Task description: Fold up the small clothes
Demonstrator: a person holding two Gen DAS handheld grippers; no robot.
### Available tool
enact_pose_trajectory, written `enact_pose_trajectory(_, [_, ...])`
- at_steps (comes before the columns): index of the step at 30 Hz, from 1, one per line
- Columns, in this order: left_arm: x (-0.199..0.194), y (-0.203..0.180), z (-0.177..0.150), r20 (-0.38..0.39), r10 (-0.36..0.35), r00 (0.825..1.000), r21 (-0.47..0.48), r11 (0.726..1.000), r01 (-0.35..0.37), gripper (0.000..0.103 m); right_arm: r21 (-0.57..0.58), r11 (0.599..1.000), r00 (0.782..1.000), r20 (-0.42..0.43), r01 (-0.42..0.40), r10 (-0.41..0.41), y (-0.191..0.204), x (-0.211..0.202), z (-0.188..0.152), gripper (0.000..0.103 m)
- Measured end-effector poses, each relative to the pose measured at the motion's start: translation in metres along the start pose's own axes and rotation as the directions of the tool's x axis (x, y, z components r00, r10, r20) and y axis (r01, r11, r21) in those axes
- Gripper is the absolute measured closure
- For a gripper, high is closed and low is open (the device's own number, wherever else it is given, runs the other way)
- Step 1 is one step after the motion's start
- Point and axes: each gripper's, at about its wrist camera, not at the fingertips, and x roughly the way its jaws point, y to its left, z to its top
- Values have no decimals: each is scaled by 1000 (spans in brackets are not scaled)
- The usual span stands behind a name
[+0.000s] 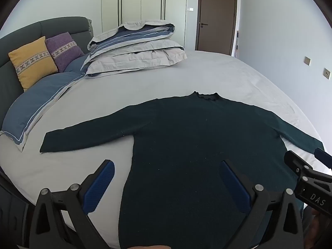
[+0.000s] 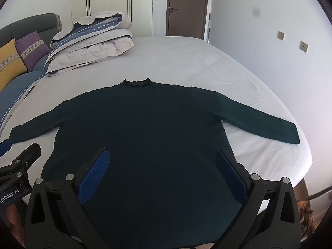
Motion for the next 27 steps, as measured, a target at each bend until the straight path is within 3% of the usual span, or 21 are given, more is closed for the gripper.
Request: enact_pose_trajectory(27, [1, 4, -5, -6, -2, 1000, -7, 1000, 2, 0, -1, 1000, 1000, -2, -3, 3, 4, 1, -3, 0])
